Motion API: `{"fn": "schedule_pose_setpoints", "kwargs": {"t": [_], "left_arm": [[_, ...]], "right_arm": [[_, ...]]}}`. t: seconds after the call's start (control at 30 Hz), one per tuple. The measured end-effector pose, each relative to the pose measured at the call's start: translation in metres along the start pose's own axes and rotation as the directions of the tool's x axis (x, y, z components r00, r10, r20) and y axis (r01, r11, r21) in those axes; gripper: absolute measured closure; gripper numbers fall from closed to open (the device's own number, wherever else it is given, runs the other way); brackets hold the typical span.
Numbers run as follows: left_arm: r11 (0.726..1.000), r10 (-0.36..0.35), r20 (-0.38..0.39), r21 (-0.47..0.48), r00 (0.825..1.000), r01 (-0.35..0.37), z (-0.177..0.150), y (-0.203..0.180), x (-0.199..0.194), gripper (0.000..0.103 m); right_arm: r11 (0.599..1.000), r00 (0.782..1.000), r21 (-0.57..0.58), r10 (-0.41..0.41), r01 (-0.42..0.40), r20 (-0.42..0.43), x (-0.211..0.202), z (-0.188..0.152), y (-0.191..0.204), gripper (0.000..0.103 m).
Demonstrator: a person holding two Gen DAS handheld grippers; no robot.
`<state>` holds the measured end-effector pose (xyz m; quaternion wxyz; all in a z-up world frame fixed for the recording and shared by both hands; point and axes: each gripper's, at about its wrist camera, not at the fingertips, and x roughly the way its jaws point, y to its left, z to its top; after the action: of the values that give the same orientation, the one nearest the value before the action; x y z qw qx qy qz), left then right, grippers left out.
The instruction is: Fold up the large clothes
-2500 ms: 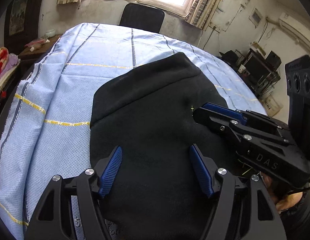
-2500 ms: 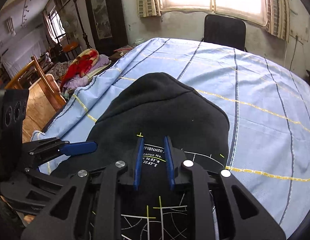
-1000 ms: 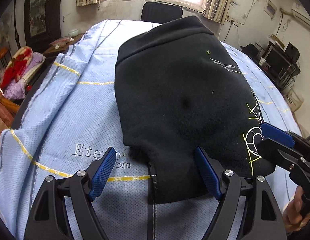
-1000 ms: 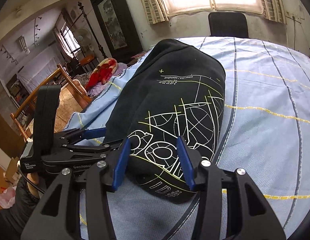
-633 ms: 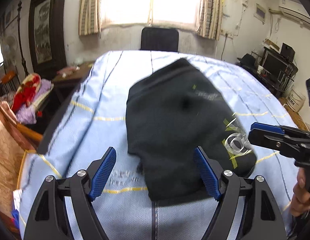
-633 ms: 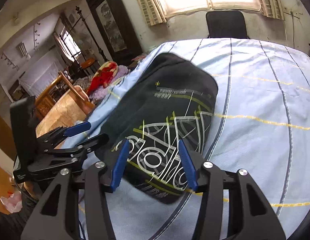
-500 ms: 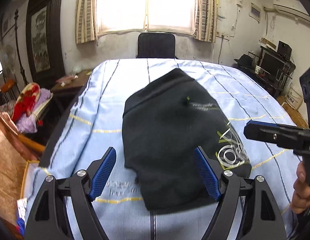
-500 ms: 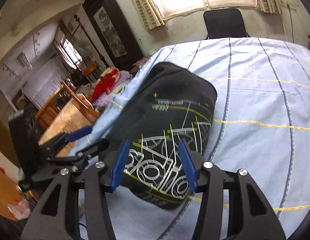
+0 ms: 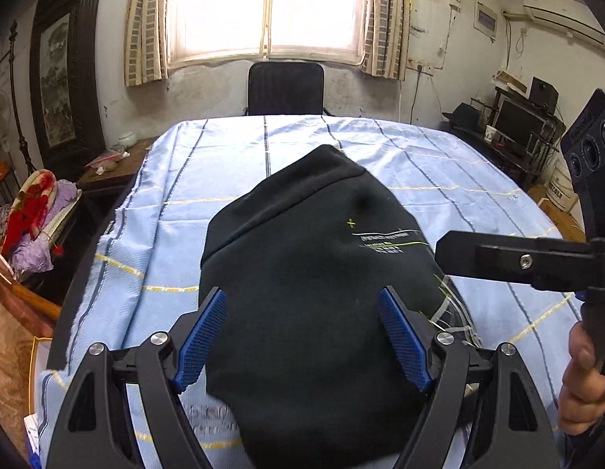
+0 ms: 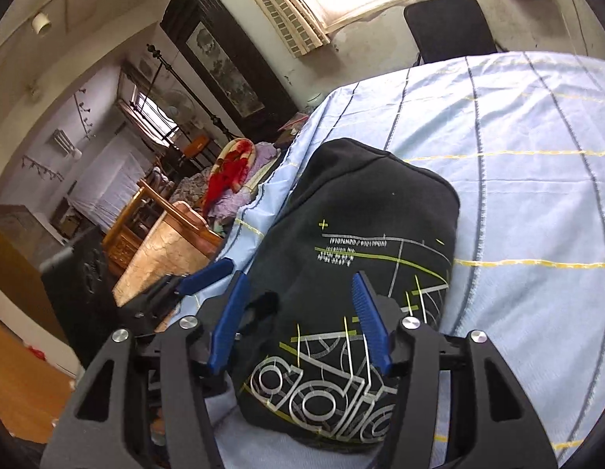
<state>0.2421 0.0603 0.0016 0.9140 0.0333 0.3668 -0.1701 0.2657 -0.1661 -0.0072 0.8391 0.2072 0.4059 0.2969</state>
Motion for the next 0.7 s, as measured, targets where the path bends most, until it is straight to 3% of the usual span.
{"fn": "schedule_pose_setpoints", "kwargs": {"t": [0.17,0.27,0.43,0.47,0.5,0.53,0.6,0.7], "left_arm": [[1.0,0.009,-0.027,-0.014,1.0,-0.009,0.003,0.011,0.024,0.019],[0.999,-0.006,-0.048,-0.051,0.999,0.003,0.0,0.023,0.035,0.011],[0.998,-0.016,-0.049,-0.056,0.999,0.013,-0.001,0.03,0.035,0.009],[0.999,-0.008,-0.046,-0.053,0.999,0.005,-0.001,0.03,0.033,0.009],[0.999,0.009,-0.039,-0.048,0.999,-0.011,-0.001,0.03,0.031,0.009],[0.998,0.041,-0.028,-0.045,0.999,-0.042,-0.001,0.031,0.027,0.009],[0.993,0.105,-0.004,-0.052,0.994,-0.105,-0.001,0.036,0.021,0.01],[0.986,0.135,0.024,-0.105,0.991,-0.131,0.001,0.05,0.011,0.01]], "right_arm": [[0.997,0.999,0.068,0.023,-0.021,-0.025,0.018,0.004,-0.021,0.048],[0.995,0.999,0.086,0.052,-0.051,-0.013,0.017,0.002,-0.032,0.048],[0.988,0.997,0.13,0.08,-0.08,0.011,0.007,0.0,-0.052,0.048],[0.987,0.997,0.138,0.077,-0.078,0.016,0.003,-0.002,-0.055,0.046],[0.99,1.0,0.141,0.007,-0.01,0.023,-0.002,-0.003,-0.06,0.039],[0.988,0.998,0.142,-0.058,0.052,0.036,-0.008,-0.004,-0.065,0.037],[0.981,0.997,0.187,-0.064,0.055,0.046,-0.015,-0.007,-0.08,0.037],[0.968,0.996,0.249,-0.047,0.028,0.071,-0.027,-0.01,-0.096,0.037]]}}
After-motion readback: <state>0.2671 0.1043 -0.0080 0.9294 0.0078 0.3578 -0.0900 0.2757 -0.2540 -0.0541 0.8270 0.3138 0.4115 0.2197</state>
